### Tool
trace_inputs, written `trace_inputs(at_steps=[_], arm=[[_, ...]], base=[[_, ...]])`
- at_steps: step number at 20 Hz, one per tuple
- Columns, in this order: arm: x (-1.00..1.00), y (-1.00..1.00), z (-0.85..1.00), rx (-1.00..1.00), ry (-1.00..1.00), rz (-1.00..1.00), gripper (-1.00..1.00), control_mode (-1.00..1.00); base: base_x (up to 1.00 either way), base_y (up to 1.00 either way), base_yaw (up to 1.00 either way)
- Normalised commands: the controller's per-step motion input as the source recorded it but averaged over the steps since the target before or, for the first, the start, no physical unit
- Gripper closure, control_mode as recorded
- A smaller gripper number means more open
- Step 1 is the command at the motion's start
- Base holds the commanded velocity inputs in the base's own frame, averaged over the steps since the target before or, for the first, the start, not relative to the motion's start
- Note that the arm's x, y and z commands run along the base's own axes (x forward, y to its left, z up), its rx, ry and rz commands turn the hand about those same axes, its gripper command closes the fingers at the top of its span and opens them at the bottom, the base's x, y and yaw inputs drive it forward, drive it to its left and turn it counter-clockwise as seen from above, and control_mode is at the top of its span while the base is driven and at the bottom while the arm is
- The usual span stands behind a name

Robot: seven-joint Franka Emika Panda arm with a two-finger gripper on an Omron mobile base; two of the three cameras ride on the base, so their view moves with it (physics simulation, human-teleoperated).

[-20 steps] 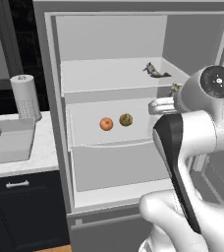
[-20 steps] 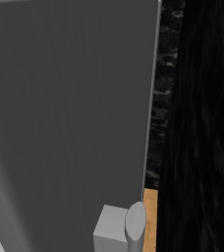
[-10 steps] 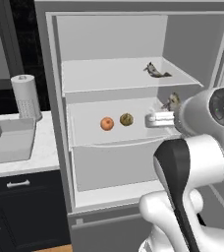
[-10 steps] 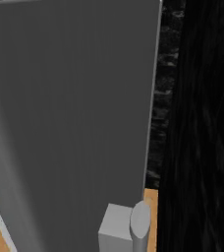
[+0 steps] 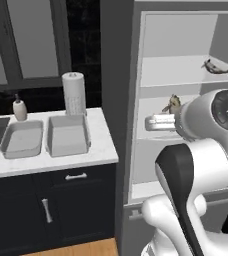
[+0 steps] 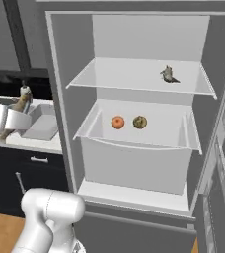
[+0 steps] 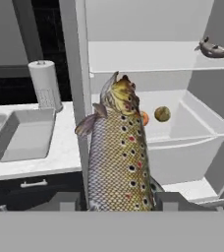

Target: Place one onion and one fish in each tupperware on the nearby counter, to pack two identical lunches.

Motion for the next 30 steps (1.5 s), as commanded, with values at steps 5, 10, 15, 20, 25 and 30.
trace_inputs(at_steps=[5,10,15,20,25,30], arm=[[0.00,0.00,0.00,0.00,0.00,0.00,1.00,1.00],[0.00,0.00,0.00,0.00,0.00,0.00,1.00,1.00],[0.00,0.00,0.00,0.00,0.00,0.00,1.00,1.00],[0.00,0.00,0.00,0.00,0.00,0.00,1.00,1.00],[0.00,0.00,0.00,0.00,0.00,0.00,1.00,1.00],[0.00,0.00,0.00,0.00,0.00,0.00,1.00,1.00]], base=[[0.00,1.00,0.00],[0.41,1.00,0.00],[0.77,0.76,0.00],[0.72,0.25,0.00],[0.51,0.00,0.00],[0.52,0.00,0.00]])
